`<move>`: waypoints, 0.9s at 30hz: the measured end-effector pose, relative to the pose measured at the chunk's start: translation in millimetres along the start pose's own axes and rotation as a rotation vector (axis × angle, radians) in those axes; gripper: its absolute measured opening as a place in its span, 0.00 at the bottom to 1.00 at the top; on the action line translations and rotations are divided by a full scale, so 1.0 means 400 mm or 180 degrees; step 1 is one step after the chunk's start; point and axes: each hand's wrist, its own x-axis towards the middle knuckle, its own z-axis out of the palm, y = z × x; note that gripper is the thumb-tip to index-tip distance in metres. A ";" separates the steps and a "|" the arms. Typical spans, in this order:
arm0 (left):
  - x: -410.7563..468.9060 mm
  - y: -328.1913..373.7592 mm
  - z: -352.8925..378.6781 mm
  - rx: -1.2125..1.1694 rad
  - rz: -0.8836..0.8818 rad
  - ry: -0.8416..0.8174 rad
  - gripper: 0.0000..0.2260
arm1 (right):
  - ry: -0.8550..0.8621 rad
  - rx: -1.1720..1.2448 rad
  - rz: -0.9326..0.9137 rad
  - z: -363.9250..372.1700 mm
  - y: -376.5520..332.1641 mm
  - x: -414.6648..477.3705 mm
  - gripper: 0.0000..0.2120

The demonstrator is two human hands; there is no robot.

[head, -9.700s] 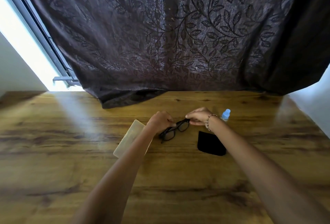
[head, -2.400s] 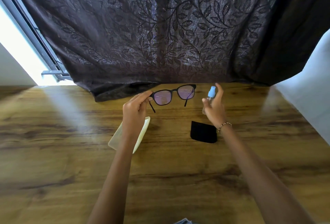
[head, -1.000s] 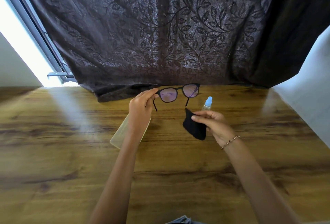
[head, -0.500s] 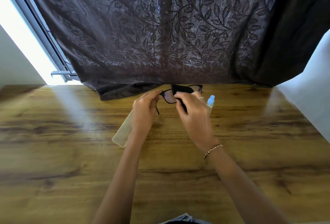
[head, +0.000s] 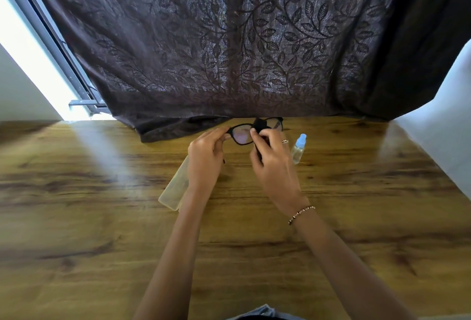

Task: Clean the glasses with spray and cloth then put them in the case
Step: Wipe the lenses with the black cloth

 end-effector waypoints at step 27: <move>0.000 -0.024 -0.016 0.0028 0.0039 0.0076 0.11 | -0.0296 0.0001 -0.0134 0.014 -0.062 0.003 0.17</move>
